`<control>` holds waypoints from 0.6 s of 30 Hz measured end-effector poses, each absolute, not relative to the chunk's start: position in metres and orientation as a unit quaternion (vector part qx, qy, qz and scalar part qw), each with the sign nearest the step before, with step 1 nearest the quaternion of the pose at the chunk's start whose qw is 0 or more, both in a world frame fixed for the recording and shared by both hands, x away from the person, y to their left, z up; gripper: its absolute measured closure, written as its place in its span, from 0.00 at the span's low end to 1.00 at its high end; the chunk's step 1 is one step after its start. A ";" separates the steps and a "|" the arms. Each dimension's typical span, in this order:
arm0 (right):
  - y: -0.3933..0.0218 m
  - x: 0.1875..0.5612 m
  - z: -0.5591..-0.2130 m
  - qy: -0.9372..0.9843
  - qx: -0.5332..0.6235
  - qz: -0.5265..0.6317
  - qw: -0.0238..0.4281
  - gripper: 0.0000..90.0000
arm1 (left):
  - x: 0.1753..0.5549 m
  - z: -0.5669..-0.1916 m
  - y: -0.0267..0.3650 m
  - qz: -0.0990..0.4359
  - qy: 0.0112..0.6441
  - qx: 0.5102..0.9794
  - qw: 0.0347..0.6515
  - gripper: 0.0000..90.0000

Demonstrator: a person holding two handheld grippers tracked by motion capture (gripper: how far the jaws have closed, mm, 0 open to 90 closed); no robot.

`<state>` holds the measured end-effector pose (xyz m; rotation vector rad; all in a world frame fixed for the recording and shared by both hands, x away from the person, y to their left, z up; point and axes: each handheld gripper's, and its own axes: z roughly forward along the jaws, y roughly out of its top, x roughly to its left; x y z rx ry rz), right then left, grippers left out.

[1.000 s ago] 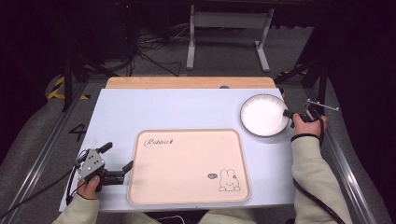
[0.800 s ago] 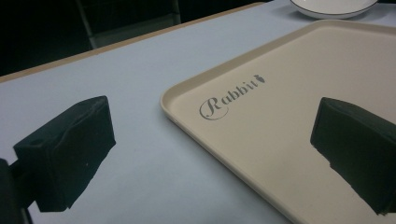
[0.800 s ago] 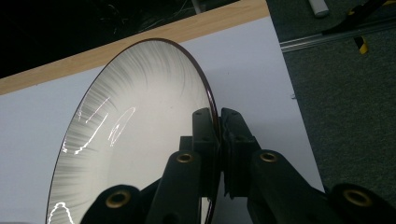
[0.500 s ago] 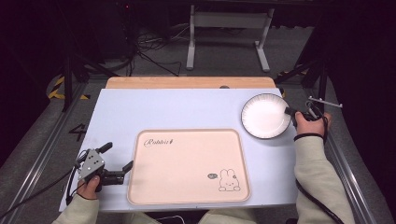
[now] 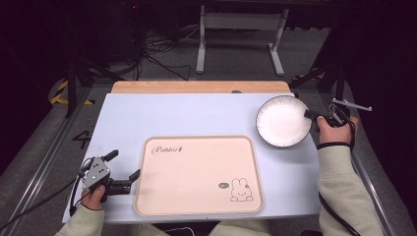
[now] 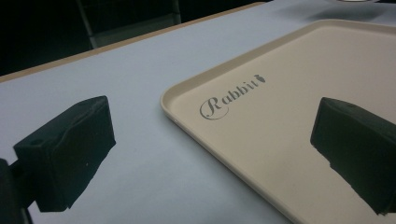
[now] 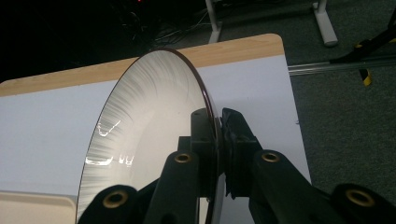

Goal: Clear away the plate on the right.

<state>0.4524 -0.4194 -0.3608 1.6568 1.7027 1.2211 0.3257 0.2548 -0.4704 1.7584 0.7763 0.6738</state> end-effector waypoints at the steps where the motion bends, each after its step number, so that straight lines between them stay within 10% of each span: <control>1: -0.419 0.451 -0.359 0.621 0.602 0.443 0.234 0.94 | 0.326 -0.470 0.255 0.282 0.325 0.735 0.525 0.00; 18: -0.408 0.430 -0.339 0.641 0.577 0.451 0.230 0.94 | 0.326 -0.471 0.255 0.281 0.326 0.734 0.526 0.00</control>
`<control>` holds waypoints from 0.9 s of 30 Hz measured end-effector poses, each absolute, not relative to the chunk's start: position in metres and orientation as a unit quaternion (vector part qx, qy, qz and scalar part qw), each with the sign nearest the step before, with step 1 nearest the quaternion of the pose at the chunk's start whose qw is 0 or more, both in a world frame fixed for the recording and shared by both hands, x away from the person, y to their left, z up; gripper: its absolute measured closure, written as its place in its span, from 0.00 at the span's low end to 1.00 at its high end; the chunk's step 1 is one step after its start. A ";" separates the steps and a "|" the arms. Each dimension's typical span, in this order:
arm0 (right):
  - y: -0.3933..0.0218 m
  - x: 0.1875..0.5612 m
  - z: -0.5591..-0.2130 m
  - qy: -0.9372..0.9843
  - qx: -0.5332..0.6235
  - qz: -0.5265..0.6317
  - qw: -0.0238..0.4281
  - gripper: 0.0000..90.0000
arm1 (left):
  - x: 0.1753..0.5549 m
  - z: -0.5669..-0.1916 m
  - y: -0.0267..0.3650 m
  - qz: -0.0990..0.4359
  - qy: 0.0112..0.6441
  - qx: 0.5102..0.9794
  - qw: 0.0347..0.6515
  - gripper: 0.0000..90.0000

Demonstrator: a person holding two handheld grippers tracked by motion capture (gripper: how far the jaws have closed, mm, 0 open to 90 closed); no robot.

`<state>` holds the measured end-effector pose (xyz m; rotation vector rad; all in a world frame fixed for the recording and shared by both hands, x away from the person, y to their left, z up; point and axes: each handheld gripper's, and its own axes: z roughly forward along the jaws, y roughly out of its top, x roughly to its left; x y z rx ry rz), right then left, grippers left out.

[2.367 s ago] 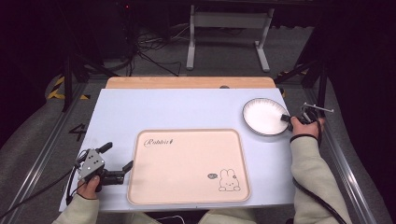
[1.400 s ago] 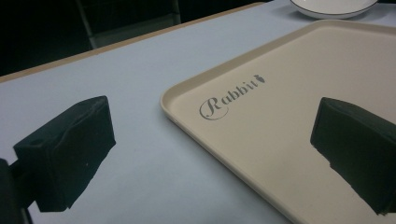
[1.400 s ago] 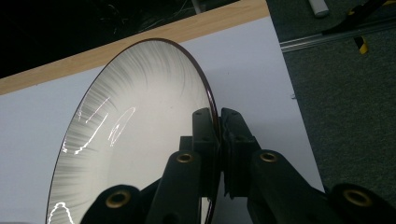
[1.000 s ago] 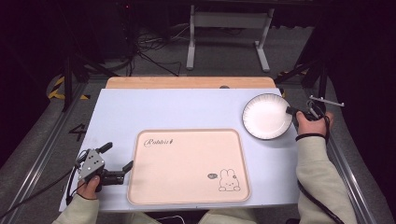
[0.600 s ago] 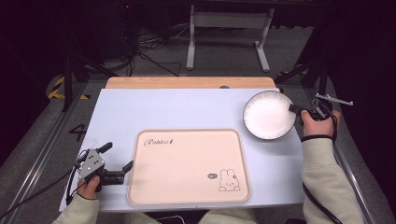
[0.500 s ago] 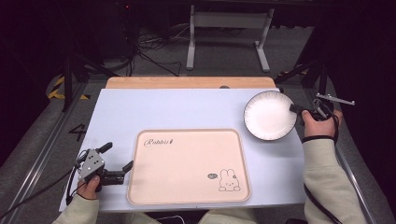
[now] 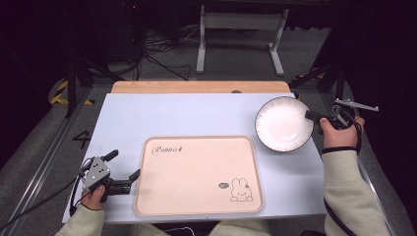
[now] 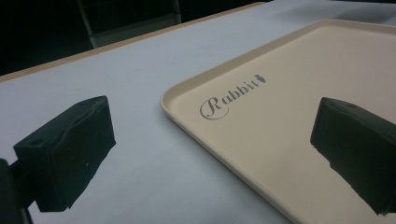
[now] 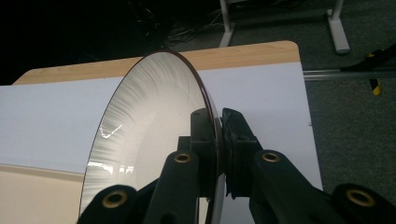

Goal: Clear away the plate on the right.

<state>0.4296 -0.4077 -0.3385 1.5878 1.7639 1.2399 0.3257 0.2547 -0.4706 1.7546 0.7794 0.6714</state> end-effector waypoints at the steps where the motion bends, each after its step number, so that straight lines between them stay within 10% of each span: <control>1: -0.406 0.429 -0.338 0.641 0.577 0.452 0.228 0.94 | 0.326 -0.471 0.255 0.281 0.326 0.734 0.526 0.00; 27: -0.346 0.418 -0.324 0.677 0.522 0.489 0.172 0.93 | 0.326 -0.471 0.255 0.280 0.325 0.734 0.526 0.00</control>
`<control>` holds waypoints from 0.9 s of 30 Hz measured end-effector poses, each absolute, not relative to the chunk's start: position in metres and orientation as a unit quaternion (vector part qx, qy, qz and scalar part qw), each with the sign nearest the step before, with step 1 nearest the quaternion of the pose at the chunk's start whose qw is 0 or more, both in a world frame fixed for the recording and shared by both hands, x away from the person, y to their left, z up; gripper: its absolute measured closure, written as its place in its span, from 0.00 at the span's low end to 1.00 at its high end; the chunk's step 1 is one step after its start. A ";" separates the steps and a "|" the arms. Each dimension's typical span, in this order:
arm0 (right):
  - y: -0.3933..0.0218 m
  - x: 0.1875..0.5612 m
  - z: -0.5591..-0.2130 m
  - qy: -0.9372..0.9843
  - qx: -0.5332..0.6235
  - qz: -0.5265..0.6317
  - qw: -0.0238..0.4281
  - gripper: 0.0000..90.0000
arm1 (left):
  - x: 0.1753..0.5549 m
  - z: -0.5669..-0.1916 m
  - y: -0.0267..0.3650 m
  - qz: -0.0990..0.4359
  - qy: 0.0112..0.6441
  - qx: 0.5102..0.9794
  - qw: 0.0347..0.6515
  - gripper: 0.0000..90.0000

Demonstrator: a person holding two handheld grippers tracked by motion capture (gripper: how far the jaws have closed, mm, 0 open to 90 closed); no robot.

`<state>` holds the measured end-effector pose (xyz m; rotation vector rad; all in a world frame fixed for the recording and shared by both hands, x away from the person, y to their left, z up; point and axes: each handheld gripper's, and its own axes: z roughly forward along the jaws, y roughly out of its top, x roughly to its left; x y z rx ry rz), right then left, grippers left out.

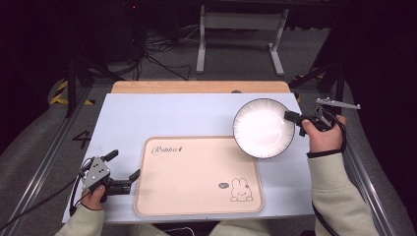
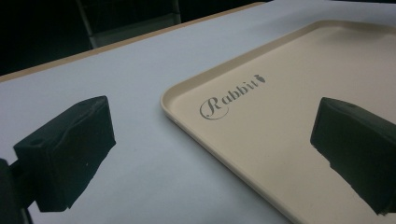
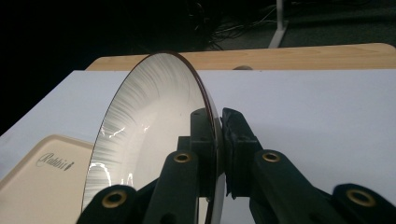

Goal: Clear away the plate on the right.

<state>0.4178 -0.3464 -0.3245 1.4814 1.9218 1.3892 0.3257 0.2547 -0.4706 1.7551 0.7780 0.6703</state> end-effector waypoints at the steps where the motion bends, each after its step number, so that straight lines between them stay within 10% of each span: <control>1: -0.344 0.418 -0.324 0.679 0.520 0.491 0.169 0.93 | 0.326 -0.471 0.255 0.280 0.325 0.734 0.526 0.00; 27: -0.270 0.417 -0.325 0.719 0.460 0.510 0.109 0.93 | 0.326 -0.470 0.255 0.279 0.325 0.735 0.525 0.00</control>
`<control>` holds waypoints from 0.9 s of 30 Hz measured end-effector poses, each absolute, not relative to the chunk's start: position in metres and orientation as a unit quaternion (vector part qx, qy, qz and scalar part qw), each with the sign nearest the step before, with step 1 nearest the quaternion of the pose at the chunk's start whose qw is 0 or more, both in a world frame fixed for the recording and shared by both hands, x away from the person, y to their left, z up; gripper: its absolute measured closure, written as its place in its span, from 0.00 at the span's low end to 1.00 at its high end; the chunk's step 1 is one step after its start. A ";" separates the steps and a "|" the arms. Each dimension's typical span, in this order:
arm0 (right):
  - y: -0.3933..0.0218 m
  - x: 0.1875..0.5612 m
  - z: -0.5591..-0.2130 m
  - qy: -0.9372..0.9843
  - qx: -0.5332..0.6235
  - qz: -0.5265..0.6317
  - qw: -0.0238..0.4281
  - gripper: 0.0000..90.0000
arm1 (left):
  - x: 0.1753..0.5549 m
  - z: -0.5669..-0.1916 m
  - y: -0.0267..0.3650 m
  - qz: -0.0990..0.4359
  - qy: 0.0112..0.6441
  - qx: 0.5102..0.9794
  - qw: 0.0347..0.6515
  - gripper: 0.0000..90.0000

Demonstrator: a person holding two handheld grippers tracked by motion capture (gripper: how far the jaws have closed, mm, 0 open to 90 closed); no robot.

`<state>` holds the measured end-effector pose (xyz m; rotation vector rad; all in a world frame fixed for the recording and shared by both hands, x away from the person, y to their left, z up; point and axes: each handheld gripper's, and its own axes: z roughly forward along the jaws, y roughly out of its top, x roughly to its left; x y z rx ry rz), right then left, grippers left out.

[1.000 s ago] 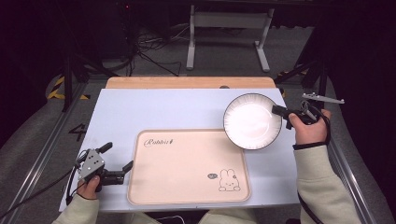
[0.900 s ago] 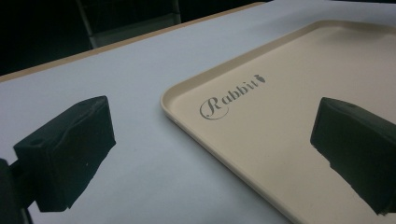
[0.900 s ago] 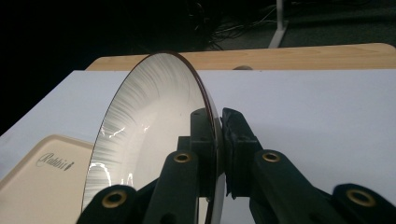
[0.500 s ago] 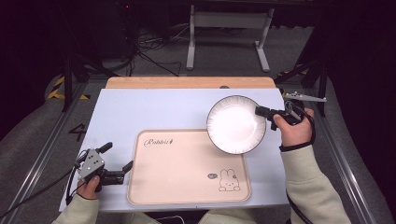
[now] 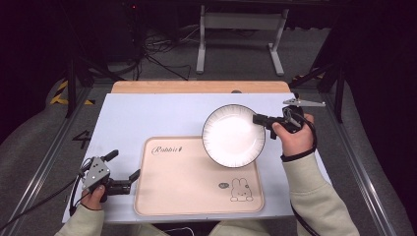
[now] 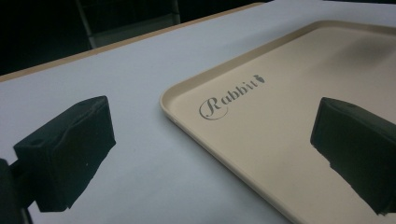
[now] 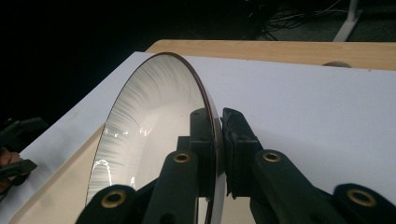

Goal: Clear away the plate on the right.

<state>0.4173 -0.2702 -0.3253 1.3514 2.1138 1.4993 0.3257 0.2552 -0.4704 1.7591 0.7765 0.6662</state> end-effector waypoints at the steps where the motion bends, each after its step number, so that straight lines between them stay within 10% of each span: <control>1: -0.268 0.417 -0.326 0.719 0.459 0.511 0.107 0.93 | 0.326 -0.470 0.255 0.278 0.325 0.735 0.526 0.00; 27: -0.227 0.414 -0.346 0.742 0.422 0.517 0.063 0.93 | 0.326 -0.470 0.255 0.280 0.322 0.736 0.526 0.00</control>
